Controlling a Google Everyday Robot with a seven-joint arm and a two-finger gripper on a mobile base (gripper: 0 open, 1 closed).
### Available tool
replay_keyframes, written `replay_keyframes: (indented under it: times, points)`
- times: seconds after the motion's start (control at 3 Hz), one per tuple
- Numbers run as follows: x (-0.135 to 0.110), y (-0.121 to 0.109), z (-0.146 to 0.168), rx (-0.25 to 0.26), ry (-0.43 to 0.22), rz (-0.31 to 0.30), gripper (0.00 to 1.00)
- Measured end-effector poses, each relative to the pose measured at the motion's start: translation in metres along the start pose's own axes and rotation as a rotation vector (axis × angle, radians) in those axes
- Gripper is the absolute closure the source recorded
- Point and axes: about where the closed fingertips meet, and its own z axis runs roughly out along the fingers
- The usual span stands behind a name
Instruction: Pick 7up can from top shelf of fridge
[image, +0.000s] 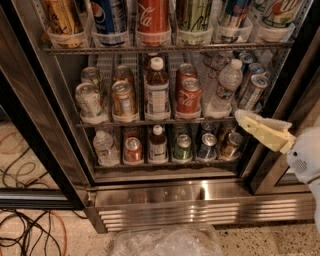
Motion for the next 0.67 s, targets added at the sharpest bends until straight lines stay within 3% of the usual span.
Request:
replay_keyframes:
  times: [0.33,0.67]
  points:
    - [-0.014,0.001,0.008,0.015,-0.045,-0.027,0.00]
    - [-0.019,0.005,0.019,0.005,-0.040,0.021,0.00]
